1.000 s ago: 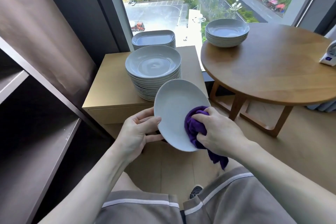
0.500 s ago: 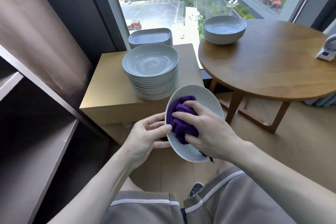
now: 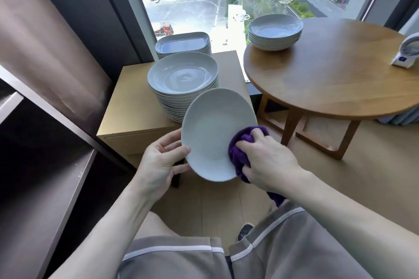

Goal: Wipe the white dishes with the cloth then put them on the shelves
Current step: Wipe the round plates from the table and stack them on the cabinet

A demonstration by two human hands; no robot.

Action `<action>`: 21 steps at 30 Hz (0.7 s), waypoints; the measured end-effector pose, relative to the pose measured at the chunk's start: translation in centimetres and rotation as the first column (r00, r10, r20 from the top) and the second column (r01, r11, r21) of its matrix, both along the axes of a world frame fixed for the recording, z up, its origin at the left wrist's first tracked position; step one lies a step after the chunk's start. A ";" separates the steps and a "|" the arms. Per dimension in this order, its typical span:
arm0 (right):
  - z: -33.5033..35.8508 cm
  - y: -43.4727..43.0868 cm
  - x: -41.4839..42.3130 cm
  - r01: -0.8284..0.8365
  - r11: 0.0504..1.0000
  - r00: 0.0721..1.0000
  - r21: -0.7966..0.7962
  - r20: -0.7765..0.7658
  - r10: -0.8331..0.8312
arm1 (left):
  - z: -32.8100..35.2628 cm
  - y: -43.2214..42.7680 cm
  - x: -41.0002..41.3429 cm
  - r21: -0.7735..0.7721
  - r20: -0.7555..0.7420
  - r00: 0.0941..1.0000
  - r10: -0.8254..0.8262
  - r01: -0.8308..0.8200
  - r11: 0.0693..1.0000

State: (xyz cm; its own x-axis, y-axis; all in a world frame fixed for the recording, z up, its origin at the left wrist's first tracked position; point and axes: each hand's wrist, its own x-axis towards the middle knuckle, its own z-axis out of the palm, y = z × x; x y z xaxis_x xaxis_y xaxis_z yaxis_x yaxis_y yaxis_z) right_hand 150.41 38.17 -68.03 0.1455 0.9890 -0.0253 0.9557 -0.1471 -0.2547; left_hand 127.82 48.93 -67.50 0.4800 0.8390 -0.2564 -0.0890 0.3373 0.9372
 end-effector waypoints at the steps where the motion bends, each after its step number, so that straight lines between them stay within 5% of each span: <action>1: -0.3 -0.2 -0.7 -0.043 0.999 0.999 -0.012 -0.004 0.043 | 0.1 0.3 -0.2 0.003 0.003 1.000 0.015 -0.015 1.000; 13: 0.7 -0.5 -2.0 -0.355 0.923 0.917 0.149 -0.136 0.375 | -0.1 -0.6 0.7 -0.062 0.044 0.994 -0.101 0.103 0.993; 17: 1.7 -0.1 -0.9 -0.279 0.915 0.922 0.292 -0.185 0.341 | -0.1 -1.6 1.4 -0.069 0.041 0.978 -0.203 0.206 0.976; 21: 1.9 0.6 1.0 -0.074 0.930 0.982 0.360 -0.134 0.130 | -0.1 -2.5 1.9 -0.048 0.008 0.971 -0.239 0.239 0.970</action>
